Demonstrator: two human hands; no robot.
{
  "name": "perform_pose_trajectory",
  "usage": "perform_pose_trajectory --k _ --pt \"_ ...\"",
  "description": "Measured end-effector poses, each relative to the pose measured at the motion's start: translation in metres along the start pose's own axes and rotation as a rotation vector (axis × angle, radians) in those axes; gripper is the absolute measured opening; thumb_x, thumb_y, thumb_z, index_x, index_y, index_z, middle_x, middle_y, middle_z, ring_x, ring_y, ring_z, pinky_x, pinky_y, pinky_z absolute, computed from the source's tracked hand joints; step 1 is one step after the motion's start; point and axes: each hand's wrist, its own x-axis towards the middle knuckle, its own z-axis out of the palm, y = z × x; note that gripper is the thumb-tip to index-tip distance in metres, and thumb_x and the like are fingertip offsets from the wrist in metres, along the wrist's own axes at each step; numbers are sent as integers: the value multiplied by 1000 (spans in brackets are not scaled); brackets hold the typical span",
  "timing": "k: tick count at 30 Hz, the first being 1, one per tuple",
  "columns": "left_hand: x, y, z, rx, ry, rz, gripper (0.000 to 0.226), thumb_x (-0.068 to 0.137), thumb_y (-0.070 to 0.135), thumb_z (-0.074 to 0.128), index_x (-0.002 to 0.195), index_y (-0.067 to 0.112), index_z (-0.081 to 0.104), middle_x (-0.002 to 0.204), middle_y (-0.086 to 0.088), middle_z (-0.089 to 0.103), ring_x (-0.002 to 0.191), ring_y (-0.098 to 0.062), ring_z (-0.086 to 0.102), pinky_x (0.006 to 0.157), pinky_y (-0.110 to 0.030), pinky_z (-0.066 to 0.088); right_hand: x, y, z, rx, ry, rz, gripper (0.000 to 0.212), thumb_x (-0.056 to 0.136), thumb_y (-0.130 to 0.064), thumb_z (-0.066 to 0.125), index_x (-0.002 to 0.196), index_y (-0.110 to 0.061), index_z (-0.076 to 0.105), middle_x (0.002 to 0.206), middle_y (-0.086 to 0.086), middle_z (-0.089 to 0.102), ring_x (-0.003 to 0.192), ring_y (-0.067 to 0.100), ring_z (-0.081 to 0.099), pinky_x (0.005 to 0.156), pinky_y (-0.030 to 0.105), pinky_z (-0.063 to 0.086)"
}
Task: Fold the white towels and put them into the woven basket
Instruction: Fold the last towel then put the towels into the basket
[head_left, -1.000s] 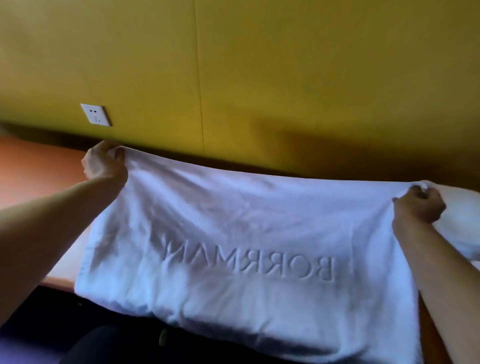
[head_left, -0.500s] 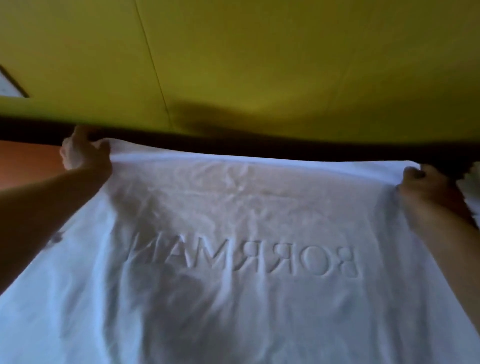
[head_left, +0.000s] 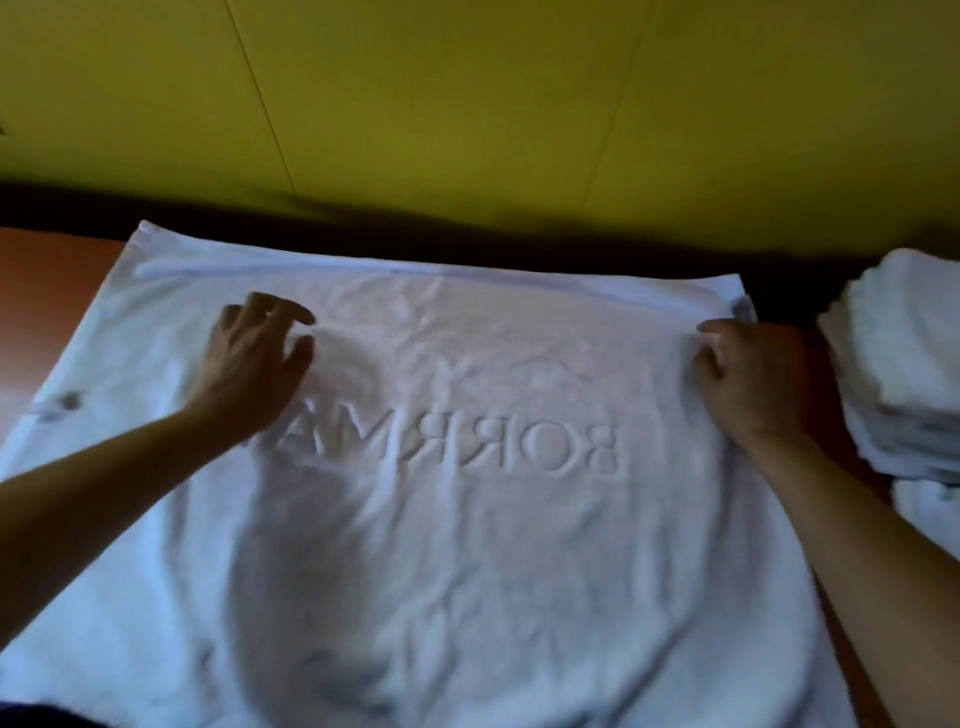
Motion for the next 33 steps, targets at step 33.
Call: perform_pose_trajectory --k 33 --pt "-195 381 -4 -732 -557 29 17 102 33 43 106 19 36 88 -17 65 83 -43 54 64 -40 33 43 46 -4 357 -221 757 58 68 -60 48 102 -18 67 99 12 72 95 37 68 87 41 55"
